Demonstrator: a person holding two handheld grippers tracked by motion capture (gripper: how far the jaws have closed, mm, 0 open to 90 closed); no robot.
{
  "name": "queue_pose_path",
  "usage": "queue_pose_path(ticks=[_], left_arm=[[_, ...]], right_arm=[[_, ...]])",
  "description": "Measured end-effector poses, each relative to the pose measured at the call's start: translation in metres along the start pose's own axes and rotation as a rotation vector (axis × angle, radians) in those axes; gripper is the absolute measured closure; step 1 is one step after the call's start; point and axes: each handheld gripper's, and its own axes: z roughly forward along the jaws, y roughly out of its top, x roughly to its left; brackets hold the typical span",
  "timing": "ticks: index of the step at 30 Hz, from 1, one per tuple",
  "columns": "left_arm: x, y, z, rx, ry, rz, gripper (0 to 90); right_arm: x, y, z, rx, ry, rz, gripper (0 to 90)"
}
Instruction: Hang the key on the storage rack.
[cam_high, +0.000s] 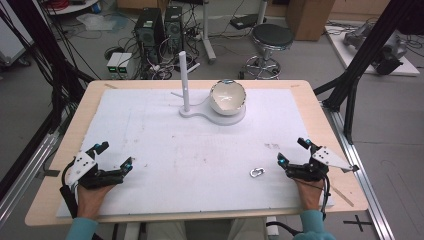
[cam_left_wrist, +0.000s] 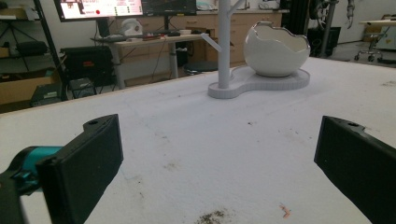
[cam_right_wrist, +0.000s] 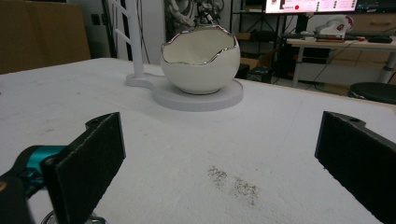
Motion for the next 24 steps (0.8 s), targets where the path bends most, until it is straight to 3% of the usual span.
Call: queue_pose_path(ticks=[14,18,20,24], left_arm=[[0.001,0.000,0.000,-0.002,0.008,-0.014,1.7],[0.001,0.000,0.000,-0.002,0.007,-0.012,1.7],[0.001,0.000,0.000,-0.003,0.007,-0.013,1.7],[0.002,0.000,0.000,-0.001,0.007,-0.014,1.7]], right_arm=[[-0.002,0.000,0.000,-0.004,0.010,0.003,1.0],[-0.004,0.000,-0.001,-0.006,0.018,0.025,0.9],[-0.004,0.002,-0.001,0.005,0.017,0.003,0.9],[-0.004,0.013,-0.003,0.022,0.054,-0.003,1.0]])
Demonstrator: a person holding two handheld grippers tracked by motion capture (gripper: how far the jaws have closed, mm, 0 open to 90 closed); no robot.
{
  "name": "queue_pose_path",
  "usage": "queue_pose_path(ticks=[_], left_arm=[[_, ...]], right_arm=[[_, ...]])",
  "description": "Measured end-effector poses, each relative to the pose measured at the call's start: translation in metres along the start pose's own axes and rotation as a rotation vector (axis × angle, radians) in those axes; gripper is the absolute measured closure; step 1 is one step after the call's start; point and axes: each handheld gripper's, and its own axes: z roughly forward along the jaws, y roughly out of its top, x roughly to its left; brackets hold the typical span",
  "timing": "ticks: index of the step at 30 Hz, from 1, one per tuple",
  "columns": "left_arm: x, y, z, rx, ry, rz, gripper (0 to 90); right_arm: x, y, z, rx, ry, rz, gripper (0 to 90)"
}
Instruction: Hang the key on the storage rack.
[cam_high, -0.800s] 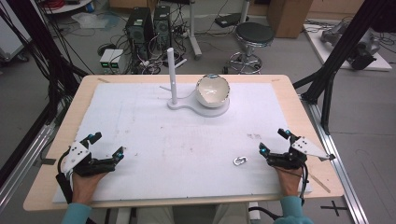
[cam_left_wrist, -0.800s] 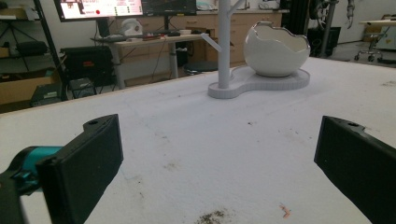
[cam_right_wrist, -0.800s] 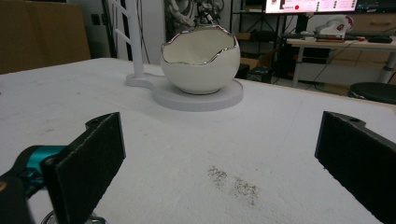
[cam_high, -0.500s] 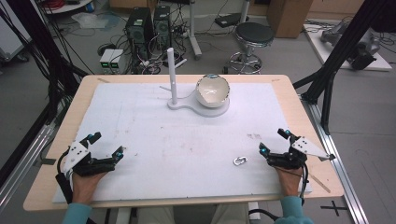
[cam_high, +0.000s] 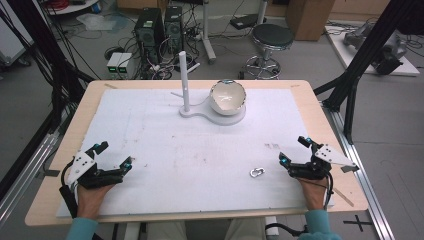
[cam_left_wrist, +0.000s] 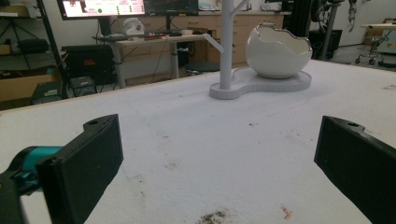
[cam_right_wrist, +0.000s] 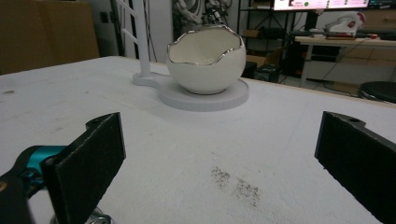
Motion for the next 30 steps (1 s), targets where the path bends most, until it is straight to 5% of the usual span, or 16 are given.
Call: queue_pose_path(ticks=[6,17,24,30], left_arm=[[0.000,0.000,0.000,0.002,-0.002,-0.001,1.7],[0.000,0.000,0.000,0.003,-0.004,-0.007,1.7],[0.000,0.000,0.000,0.004,-0.008,-0.004,1.7],[0.000,0.000,0.000,0.004,-0.007,-0.002,1.7]], right_arm=[[-0.001,0.026,-0.003,0.043,0.071,-0.047,1.0],[0.006,0.087,0.011,0.220,0.289,-0.209,1.0],[0.016,0.099,0.030,0.382,0.433,-0.322,1.0],[0.025,0.097,0.045,0.511,0.502,-0.353,1.0]])
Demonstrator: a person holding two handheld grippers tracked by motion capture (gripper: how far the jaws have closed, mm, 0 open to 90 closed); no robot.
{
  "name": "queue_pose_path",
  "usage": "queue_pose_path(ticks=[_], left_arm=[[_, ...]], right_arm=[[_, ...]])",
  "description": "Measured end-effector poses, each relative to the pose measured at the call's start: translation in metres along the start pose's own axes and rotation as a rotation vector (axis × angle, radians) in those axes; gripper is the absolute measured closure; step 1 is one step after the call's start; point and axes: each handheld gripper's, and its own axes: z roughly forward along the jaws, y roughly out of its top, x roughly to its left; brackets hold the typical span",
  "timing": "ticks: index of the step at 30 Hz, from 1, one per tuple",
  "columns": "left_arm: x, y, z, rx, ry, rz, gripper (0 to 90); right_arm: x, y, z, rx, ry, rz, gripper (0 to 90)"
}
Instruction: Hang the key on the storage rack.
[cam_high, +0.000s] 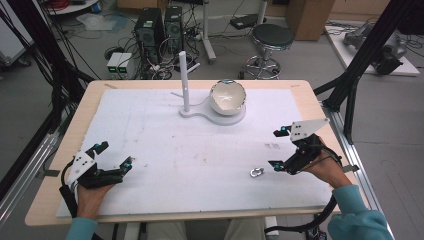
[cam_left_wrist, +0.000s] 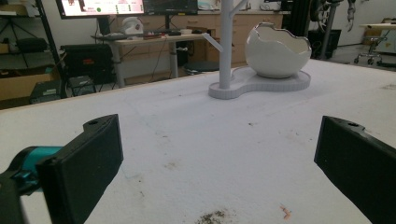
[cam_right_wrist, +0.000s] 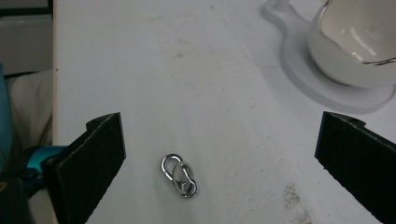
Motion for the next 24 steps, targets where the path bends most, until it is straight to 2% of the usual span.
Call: queue_pose_path(ticks=[5,11,22,24], left_arm=[[0.000,0.000,0.000,0.000,-0.001,0.000,1.7],[0.000,0.000,0.000,-0.001,0.001,0.002,1.7],[0.000,0.000,0.000,0.000,-0.003,0.002,1.7],[0.000,0.000,0.000,-0.001,-0.004,0.003,1.7]], right_arm=[[0.002,0.000,0.015,0.108,0.044,-0.026,1.0],[0.004,-0.001,0.031,0.211,0.082,-0.063,1.0],[0.005,-0.005,0.054,0.356,0.109,-0.109,1.3],[0.005,-0.006,0.057,0.368,0.130,-0.115,5.6]])
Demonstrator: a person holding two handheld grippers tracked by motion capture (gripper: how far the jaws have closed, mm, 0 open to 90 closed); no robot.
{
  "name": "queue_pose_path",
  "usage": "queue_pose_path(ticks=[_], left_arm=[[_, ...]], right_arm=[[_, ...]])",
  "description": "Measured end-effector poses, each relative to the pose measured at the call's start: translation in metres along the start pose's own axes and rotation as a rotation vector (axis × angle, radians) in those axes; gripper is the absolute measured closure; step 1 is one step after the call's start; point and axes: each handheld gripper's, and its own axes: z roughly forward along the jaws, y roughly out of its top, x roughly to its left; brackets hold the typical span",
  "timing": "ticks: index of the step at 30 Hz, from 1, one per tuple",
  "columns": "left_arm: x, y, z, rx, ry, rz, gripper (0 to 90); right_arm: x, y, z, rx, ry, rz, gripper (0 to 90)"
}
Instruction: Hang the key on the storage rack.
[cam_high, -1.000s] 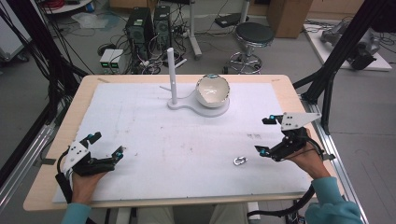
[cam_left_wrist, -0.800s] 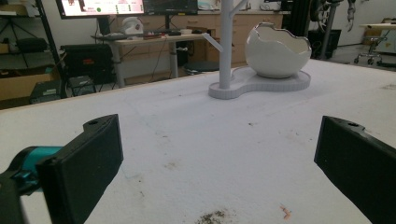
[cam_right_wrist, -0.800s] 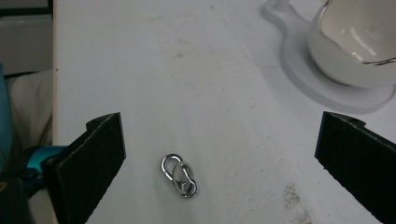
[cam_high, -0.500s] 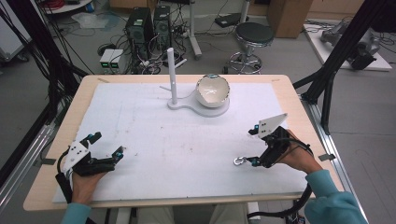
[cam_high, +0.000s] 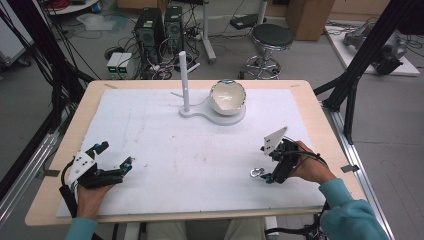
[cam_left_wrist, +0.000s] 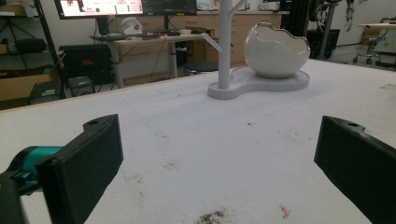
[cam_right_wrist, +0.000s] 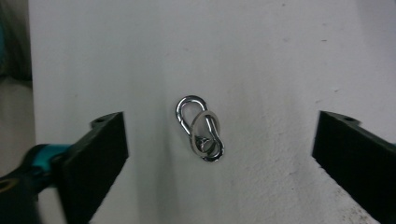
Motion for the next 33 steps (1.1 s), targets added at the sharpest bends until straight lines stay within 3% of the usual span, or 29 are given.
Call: queue_pose_path(ticks=[7,10,18,23,33], left_arm=[[0.000,0.000,0.000,0.000,0.000,-0.001,1.7],[0.000,0.000,0.000,0.000,0.000,-0.001,1.7],[0.000,0.000,0.000,-0.001,-0.001,0.000,1.7],[0.000,0.000,0.000,0.000,-0.001,-0.001,1.7],[0.000,0.000,0.000,0.000,-0.002,-0.001,1.7]], right_arm=[[-0.001,0.000,0.010,0.042,0.015,0.012,7.1],[-0.001,0.001,0.010,0.052,0.037,0.004,20.4],[-0.001,0.003,0.016,0.120,0.050,-0.010,37.3],[-0.001,0.003,0.017,0.133,0.050,-0.021,49.6],[-0.002,0.004,0.018,0.158,0.054,-0.026,62.7]])
